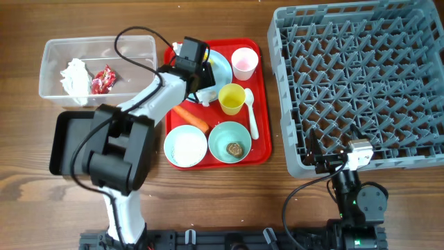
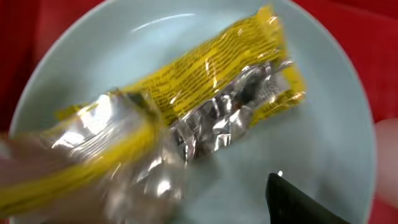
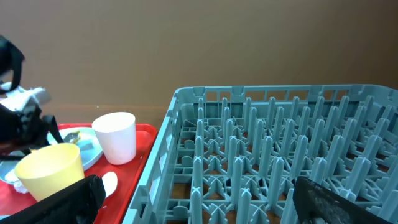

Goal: Sort waste into correct bins and load items into the dishwasher rack
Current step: 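Return the left gripper to the plate and grasp the yellow wrapper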

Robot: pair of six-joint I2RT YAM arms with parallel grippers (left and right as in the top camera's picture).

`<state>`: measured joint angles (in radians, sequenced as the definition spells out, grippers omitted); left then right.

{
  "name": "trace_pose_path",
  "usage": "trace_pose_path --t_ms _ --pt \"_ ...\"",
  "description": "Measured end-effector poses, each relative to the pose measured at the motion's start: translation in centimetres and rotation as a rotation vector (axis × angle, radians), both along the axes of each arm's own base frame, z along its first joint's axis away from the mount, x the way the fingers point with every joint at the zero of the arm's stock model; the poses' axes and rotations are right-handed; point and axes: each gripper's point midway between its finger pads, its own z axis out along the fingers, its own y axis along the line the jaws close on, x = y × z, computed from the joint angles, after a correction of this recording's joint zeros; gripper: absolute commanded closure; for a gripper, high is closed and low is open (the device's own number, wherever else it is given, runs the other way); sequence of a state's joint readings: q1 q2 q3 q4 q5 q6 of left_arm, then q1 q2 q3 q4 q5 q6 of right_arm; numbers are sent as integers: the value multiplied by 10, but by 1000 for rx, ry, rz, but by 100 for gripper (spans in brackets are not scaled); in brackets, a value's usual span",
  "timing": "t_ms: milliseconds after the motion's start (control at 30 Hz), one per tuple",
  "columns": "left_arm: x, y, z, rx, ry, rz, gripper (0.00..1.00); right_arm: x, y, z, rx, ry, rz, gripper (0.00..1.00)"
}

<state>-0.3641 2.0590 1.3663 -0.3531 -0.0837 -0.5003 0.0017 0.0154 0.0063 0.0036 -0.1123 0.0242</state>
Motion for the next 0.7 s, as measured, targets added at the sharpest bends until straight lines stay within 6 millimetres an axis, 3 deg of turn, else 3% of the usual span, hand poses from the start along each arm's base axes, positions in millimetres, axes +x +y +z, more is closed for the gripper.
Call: trace_pose_path --t_ms 167,700 --pt "12 5 0 30 -53 29 29 0 0 0 0 0 0 0" --pt "23 9 8 50 -110 44 33 0 0 0 0 0 0 0"
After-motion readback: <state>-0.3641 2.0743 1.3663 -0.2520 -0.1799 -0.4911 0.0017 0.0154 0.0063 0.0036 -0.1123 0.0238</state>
